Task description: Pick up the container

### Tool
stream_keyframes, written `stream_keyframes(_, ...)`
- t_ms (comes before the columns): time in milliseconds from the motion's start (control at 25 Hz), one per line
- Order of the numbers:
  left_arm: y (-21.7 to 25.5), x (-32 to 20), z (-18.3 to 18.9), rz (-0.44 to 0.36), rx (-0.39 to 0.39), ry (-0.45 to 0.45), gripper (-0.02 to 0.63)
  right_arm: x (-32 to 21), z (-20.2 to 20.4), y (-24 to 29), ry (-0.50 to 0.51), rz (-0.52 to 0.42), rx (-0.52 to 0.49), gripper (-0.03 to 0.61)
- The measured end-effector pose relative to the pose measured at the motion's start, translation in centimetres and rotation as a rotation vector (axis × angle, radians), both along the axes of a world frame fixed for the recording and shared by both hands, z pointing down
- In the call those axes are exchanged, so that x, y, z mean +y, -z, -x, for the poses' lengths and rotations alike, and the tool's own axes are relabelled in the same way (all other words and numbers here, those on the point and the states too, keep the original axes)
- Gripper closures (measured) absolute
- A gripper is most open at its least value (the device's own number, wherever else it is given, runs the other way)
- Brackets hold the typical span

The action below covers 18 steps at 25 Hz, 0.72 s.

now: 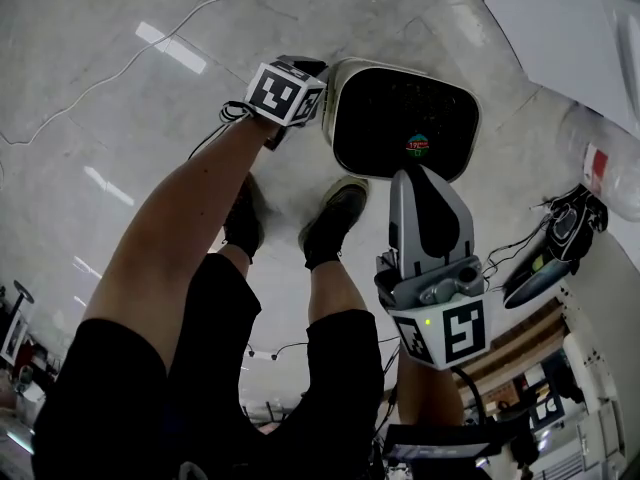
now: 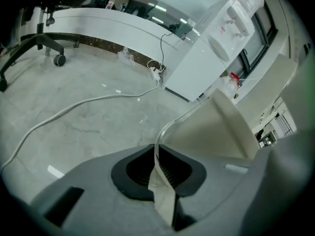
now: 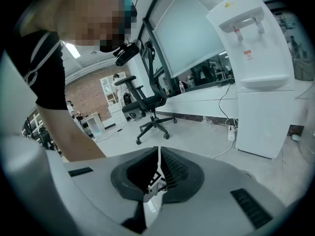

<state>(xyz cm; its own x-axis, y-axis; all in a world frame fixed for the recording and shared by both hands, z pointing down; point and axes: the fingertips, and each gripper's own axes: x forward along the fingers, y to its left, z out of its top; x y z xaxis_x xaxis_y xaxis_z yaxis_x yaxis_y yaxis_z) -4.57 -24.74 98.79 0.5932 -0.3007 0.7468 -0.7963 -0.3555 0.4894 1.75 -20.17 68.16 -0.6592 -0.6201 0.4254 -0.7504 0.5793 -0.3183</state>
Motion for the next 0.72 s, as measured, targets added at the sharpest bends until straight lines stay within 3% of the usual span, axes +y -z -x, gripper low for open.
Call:
stream_keyframes(120,-1.0,0.0,-0.4,0.009,0.010,0.007,0.538,0.3,-0.2,-0.8,0.000,0.008,-0.003,0.568)
stream_keyframes(280,-2.0,-0.1,-0.6,0.033,0.019,0.039,0.539,0.5,-0.3,-1.4,-0.006,0.018,-0.016,0.568)
stream_keyframes(520,-2.8,0.7,-1.9,0.116,0.110,0.009,0.534,1.5,-1.3,-2.0,-0.023,0.030,-0.020,0.568)
stream_keyframes(720,-2.8,0.3,-1.9,0.109,0.130,-0.022,0.537,2.4,-1.7,-2.8,-0.037,0.048,-0.011,0.568)
